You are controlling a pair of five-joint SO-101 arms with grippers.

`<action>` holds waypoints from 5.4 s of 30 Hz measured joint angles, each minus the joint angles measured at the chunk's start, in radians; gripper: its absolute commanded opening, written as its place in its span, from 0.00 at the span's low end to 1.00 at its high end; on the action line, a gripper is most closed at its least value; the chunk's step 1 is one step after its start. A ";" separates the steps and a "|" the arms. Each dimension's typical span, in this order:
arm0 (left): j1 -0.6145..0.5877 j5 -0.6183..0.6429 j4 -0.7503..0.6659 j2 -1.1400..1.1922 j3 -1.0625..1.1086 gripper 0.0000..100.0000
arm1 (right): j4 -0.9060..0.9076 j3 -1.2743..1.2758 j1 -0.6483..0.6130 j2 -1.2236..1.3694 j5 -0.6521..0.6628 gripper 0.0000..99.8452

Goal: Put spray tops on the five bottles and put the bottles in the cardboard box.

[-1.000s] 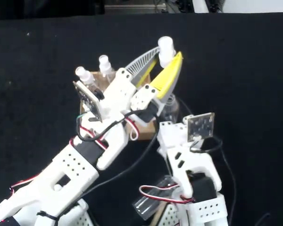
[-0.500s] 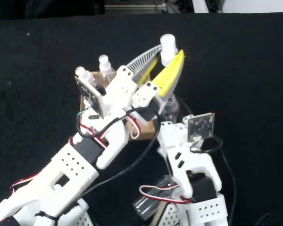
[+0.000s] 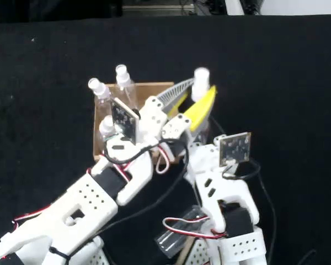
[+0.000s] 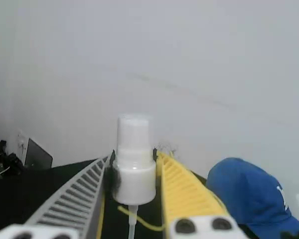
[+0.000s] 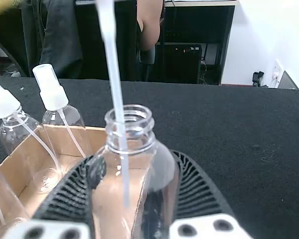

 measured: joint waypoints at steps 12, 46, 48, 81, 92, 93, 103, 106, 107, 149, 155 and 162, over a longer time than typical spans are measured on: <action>-0.006 0.000 0.305 -0.215 0.072 0.22 | 0.000 0.000 0.000 0.000 -0.002 0.01; -1.033 0.000 0.562 -1.026 0.628 0.03 | -0.591 -0.445 -0.150 1.003 -0.003 0.01; -1.042 0.000 0.474 -1.025 0.654 0.03 | -0.644 -0.445 -0.192 1.049 -0.003 0.01; -1.045 -0.002 0.493 -1.023 0.660 0.03 | -1.740 -0.514 -0.190 2.084 -0.003 0.01; -1.045 -0.002 0.493 -1.023 0.660 0.03 | -1.653 -0.551 -0.132 2.084 -0.003 0.01; -1.045 -0.002 0.493 -1.023 0.660 0.03 | -1.648 -0.551 -0.132 2.084 -0.003 0.01; -1.045 -0.002 0.493 -1.023 0.661 0.03 | -1.639 -0.552 -0.135 2.084 -0.003 0.01; -1.045 -0.002 0.493 -1.023 0.661 0.03 | -1.603 -0.554 -0.137 2.084 -0.003 0.01; -1.045 -0.002 0.493 -1.023 0.661 0.03 | -1.583 -0.566 -0.137 2.084 -0.003 0.01; -1.045 -0.002 0.493 -1.023 0.661 0.03 | -1.583 -0.562 -0.140 2.084 -0.005 0.15; -1.045 -0.002 0.493 -1.023 0.663 0.03 | -1.590 -0.542 -0.164 2.082 -0.005 0.26; -1.049 -0.002 0.493 -1.023 0.663 0.03 | -1.590 -0.531 -0.163 2.084 -0.005 0.26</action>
